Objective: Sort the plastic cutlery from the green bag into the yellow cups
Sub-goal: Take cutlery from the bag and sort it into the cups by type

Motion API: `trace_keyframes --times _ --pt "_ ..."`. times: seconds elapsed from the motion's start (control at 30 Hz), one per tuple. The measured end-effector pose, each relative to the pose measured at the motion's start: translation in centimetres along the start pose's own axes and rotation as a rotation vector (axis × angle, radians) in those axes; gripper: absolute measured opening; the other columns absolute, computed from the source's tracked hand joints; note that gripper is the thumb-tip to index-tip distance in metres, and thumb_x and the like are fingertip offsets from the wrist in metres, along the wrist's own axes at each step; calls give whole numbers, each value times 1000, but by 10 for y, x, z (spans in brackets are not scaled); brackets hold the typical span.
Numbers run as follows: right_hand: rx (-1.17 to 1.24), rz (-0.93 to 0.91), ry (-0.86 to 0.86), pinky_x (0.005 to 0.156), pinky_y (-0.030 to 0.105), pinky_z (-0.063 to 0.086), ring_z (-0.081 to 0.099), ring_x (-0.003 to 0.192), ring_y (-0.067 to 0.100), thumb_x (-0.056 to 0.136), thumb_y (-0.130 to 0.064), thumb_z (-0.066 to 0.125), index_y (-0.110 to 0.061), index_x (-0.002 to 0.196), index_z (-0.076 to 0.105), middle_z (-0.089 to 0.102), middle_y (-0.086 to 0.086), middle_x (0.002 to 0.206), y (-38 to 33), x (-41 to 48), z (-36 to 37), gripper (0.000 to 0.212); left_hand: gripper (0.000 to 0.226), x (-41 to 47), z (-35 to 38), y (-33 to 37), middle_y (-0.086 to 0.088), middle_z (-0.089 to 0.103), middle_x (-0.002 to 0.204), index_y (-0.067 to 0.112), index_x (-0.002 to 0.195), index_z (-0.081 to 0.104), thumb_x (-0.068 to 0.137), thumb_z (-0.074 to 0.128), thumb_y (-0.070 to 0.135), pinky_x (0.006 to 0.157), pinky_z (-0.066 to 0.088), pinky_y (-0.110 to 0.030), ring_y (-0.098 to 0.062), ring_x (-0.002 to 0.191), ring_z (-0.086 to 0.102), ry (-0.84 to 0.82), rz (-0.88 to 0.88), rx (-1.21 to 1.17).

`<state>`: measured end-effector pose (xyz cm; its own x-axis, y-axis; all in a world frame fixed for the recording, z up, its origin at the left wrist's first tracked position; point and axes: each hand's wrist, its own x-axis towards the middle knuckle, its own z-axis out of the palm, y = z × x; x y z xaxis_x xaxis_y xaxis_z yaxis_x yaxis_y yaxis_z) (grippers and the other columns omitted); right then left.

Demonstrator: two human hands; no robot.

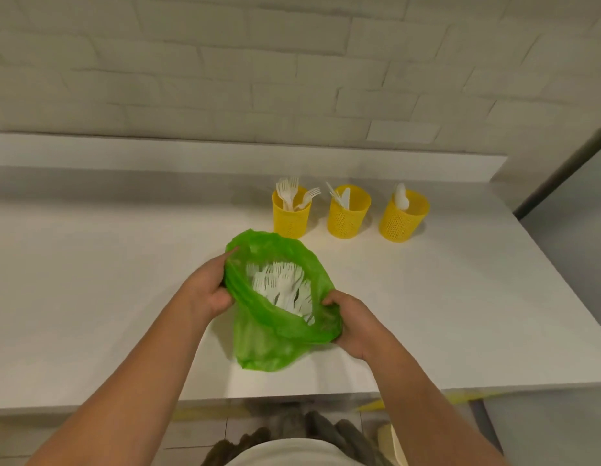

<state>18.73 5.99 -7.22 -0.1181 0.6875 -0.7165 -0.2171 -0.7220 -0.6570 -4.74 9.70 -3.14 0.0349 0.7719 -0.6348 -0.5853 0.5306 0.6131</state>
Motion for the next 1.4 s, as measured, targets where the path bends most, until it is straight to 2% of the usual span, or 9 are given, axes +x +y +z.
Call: trace_keyframes --times 0.2,0.4,0.57,0.77,0.87,0.93,1.03,1.13,1.4 --pt "-321 -161 25 83 48 62 70 91 28 93 -12 58 -14 123 56 70 19 113 -8 -7 0 30 47 -10 -38 -9 -10 75 119 17 126 67 85 80 37 80 59 -38 -24 103 72 154 138 269" --pt "-380 -225 92 81 42 63 74 93 24 88 -18 67 -25 121 57 71 11 112 -10 -4 8 35 109 -34 -59 -43 -10 63 131 35 157 21 74 91 22 84 61 -43 -27 107 68 233 105 591" --pt "-383 -755 491 76 19 46 61 93 16 85 -6 66 -25 95 64 59 4 106 0 -16 18 22 106 -36 -65 -54 -8 69 116 48 156 20 74 76 11 96 56 -54 -27 104 71 195 245 782" --pt "-584 -718 78 74 33 57 62 71 14 83 -4 65 -18 83 70 69 1 78 2 -23 37 15 100 -42 -75 -51 -5 50 148 42 161 5 91 70 12 109 44 -49 -26 128 54 302 319 864" --pt "-1016 -678 -68 70 28 55 64 71 11 91 -14 60 -16 87 69 68 -3 79 -3 -20 49 10 94 -51 -67 -48 -9 42 147 32 160 20 85 77 22 111 39 -49 -30 135 40 467 739 1170" --pt "-1296 -595 -129 60 33 49 60 68 18 95 -17 54 -14 78 61 63 1 74 -6 -20 56 18 71 -53 -53 -46 -3 53 129 27 149 42 85 74 20 103 47 -42 -20 120 51 307 971 1297" --pt "-1624 -383 -141 56 29 40 55 70 21 97 -18 50 -12 76 55 60 6 82 -9 -16 57 22 40 -45 -29 -46 8 67 108 29 130 58 92 64 38 82 55 -36 -14 98 66 61 742 1685" --pt "-1685 -263 -43 71 29 44 61 91 26 101 -22 51 -6 107 64 66 13 112 -9 -12 53 22 63 -29 -17 -52 -1 68 112 17 130 53 87 60 63 78 54 -35 -24 100 67 136 365 1945" --pt "-1288 -308 162 77 27 46 67 108 28 96 -36 56 -14 114 68 71 10 116 1 3 49 31 91 -2 -3 -66 -16 47 140 12 144 44 75 72 66 96 50 -40 -32 124 55 299 253 1805"
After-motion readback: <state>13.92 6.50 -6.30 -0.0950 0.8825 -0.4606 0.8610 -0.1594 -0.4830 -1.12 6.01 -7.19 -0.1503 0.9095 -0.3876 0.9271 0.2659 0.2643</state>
